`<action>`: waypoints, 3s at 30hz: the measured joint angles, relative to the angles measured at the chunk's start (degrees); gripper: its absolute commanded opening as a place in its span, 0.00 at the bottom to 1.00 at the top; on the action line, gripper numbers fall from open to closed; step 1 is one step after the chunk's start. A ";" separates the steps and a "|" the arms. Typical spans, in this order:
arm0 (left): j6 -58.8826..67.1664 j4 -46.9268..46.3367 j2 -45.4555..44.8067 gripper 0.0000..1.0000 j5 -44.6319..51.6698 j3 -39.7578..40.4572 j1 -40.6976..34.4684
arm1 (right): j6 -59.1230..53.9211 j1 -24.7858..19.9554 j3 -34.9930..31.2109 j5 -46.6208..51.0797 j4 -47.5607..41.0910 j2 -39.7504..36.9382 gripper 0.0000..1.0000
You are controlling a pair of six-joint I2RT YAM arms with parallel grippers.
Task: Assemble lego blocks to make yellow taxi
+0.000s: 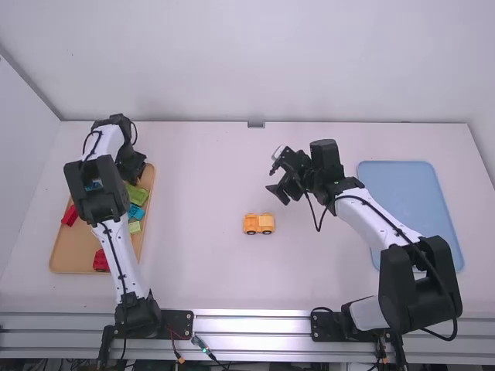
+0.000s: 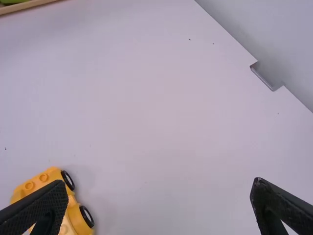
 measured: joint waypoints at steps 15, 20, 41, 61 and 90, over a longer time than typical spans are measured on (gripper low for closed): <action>-0.02 -0.13 -0.02 0.11 0.13 0.00 0.00 | 0.11 0.00 0.00 -0.04 -0.11 0.02 0.99; 0.85 0.28 -0.02 0.11 0.09 0.00 0.00 | 0.13 0.00 0.00 0.07 -0.35 0.00 0.99; 12.52 -8.79 -0.02 0.02 -1.81 18.14 -0.96 | 10.19 0.00 0.00 -0.09 8.94 0.00 0.99; 21.86 13.25 -16.63 0.02 -2.60 -0.57 -20.52 | 24.68 0.00 0.00 -0.11 16.50 0.00 1.00; 48.81 73.11 -63.63 0.06 11.61 -77.07 -34.82 | 54.25 1.70 -0.04 -22.56 48.30 16.33 0.93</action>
